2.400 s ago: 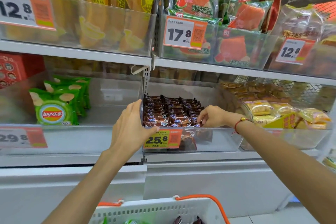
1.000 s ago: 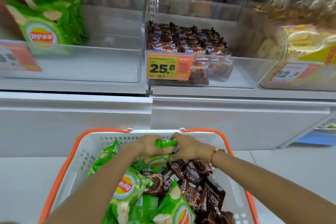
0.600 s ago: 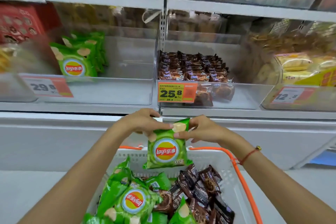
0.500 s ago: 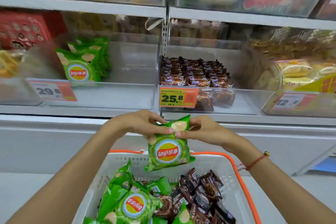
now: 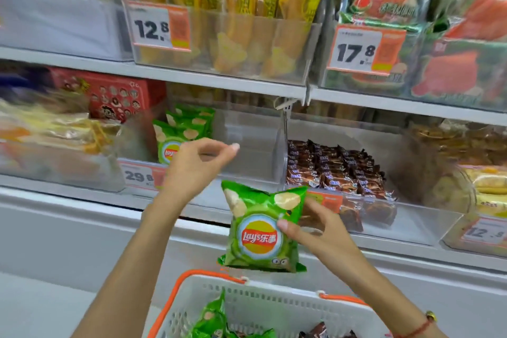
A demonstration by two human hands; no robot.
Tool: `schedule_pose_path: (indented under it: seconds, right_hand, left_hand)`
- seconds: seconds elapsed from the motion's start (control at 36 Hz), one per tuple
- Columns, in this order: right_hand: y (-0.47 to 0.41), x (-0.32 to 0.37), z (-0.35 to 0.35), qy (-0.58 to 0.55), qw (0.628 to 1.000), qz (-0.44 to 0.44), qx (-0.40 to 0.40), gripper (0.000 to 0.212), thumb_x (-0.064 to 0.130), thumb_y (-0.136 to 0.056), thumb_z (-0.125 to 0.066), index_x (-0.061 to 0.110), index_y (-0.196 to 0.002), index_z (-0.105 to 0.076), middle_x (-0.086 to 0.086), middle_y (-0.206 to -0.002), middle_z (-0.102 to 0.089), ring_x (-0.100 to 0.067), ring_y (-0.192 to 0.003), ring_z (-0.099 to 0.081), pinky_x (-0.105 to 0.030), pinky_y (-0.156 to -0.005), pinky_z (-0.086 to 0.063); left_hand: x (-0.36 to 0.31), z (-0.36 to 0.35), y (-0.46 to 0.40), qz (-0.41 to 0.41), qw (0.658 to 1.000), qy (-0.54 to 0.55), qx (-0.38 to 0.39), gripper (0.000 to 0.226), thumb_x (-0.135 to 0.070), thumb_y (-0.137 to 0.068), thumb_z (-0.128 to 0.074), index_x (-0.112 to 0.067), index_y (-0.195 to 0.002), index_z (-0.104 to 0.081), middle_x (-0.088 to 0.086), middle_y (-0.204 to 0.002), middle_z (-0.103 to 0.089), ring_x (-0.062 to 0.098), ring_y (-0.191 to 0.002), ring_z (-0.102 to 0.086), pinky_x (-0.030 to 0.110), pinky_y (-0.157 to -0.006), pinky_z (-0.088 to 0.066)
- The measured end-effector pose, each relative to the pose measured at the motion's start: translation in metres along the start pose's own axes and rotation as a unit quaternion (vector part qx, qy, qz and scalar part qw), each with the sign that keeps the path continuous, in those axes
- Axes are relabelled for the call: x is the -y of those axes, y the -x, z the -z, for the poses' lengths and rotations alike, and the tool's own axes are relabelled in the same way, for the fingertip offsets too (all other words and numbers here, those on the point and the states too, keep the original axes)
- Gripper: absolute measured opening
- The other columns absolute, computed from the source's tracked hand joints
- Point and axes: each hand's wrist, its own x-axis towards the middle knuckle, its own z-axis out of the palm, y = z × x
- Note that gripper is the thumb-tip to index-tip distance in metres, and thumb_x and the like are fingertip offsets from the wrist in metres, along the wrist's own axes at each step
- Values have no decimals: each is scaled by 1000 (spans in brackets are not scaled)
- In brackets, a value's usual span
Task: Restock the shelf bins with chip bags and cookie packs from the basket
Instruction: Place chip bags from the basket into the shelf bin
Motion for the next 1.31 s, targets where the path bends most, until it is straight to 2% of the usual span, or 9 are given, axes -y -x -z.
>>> schedule_pose_path:
  seconds: [0.11, 0.25, 0.39, 0.64, 0.72, 0.83, 0.94, 1.06, 1.31]
  right_hand:
    - [-30, 38, -22, 28, 997, 58, -52, 42, 52, -70, -67, 29, -104, -64, 13, -98, -71, -7, -94, -64, -33, -86, -52]
    - [-78, 71, -56, 104, 975, 162, -114, 33, 43, -81, -71, 30, -108, -59, 18, -101, -66, -2, -95, -62, -28, -81, -50]
    - [-134, 76, -90, 208, 950, 198, -119, 29, 40, -80, -71, 32, -103, -56, 16, -99, -66, -5, -89, -62, -33, -79, -51]
    - [-224, 35, -140, 166, 985, -47, -10, 60, 46, -62, -84, 18, -108, -57, -1, -108, -65, -25, -104, -63, -47, -84, -55]
    - [-226, 29, -155, 244, 970, -8, 13, 64, 38, -71, -81, 17, -122, -49, -4, -120, -61, -27, -113, -57, -44, -91, -50]
    - [-227, 37, -159, 392, 907, 152, 15, 84, 30, -73, -77, 27, -144, -32, -5, -138, -46, -28, -122, -47, -41, -92, -47]
    - [-234, 46, -155, 496, 837, 210, 93, 68, 32, -79, -73, 31, -141, -44, -1, -137, -51, -25, -125, -45, -38, -93, -43]
    - [-235, 51, -157, 470, 857, 199, 73, 50, 39, -81, -73, 27, -127, -61, 2, -124, -64, -21, -119, -54, -33, -86, -45]
    - [-244, 44, -183, 436, 882, 170, 47, 40, 31, -77, -78, 25, -113, -62, 1, -116, -63, -22, -109, -56, -31, -77, -43]
  left_hand:
    - [37, 35, -25, 21, 964, -76, -254, 13, -28, -91, -59, -23, -102, -64, 1, -107, -66, 24, -100, -62, 37, -85, -49]
    - [72, 57, -40, 71, 933, -150, -319, 44, -13, -90, -60, -9, -132, -47, 14, -138, -43, 31, -127, -38, 42, -103, -33]
    - [99, 65, -50, 132, 937, -158, -283, 75, -26, -87, -68, -9, -148, -26, 13, -150, -31, 30, -137, -30, 46, -106, -32]
    - [109, 59, -58, 155, 933, -152, -288, 73, -25, -83, -72, -12, -144, -33, 9, -142, -44, 26, -135, -31, 42, -106, -33]
    - [110, 64, -57, 147, 934, -157, -285, 71, -31, -83, -71, -13, -142, -37, 9, -140, -47, 27, -131, -35, 41, -104, -33]
    - [105, 73, -57, 149, 942, -165, -250, 76, -38, -80, -73, -14, -142, -36, 8, -141, -42, 28, -129, -38, 41, -102, -34]
    - [100, 83, -59, 170, 954, -171, -179, 91, -41, -71, -80, -12, -143, -33, 11, -140, -41, 30, -130, -38, 43, -102, -36]
    - [98, 89, -59, 172, 961, -159, -144, 104, -43, -63, -86, -12, -145, -30, 11, -142, -38, 29, -133, -35, 44, -103, -38]
    - [95, 89, -55, 173, 964, -145, -140, 104, -38, -67, -85, -14, -148, -25, 9, -146, -34, 29, -136, -29, 40, -104, -34]
